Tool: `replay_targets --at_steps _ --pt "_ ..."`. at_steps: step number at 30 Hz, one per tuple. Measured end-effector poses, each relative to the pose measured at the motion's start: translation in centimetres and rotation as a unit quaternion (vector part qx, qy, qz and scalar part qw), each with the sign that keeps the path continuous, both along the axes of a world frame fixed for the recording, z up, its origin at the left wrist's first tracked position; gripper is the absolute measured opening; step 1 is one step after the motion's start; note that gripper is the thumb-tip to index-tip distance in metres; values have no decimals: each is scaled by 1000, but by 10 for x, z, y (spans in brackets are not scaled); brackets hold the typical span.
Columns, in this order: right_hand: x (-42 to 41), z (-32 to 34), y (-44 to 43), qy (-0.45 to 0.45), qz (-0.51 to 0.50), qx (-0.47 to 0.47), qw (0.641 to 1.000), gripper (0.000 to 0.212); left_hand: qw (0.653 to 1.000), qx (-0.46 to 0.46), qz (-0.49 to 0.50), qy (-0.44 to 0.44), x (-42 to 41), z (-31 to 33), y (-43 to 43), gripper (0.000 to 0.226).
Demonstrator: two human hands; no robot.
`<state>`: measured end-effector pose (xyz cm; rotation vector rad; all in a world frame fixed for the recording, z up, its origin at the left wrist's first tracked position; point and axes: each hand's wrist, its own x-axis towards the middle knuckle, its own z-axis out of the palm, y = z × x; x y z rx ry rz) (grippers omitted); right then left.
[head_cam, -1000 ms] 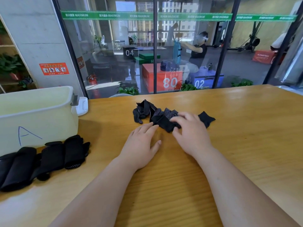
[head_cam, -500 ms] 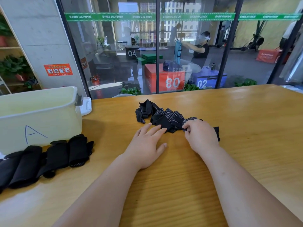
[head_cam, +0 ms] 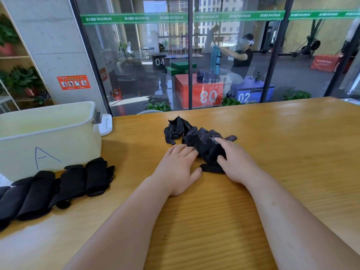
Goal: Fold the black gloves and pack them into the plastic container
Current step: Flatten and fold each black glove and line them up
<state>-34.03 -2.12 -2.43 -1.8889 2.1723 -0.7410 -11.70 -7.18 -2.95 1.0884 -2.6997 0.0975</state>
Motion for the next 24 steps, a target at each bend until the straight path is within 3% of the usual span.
replay_targets --at_steps 6,9,13,18,21,24 --pt "1 4 0 80 -24 -5 997 71 997 -61 15 37 2 2 5 58" --pt "1 6 2 120 -40 -6 992 63 996 -66 29 57 5 6 6 51" --pt "1 8 4 103 -45 3 994 54 994 -70 32 73 22 8 8 31" --pt "8 12 7 26 -36 -76 996 43 963 -58 132 226 37 26 10 23" --pt "12 15 8 -31 -20 -81 996 41 932 -143 155 295 46 50 12 20" --pt "18 19 10 37 -49 -70 996 44 924 -213 137 288 63 64 18 20"
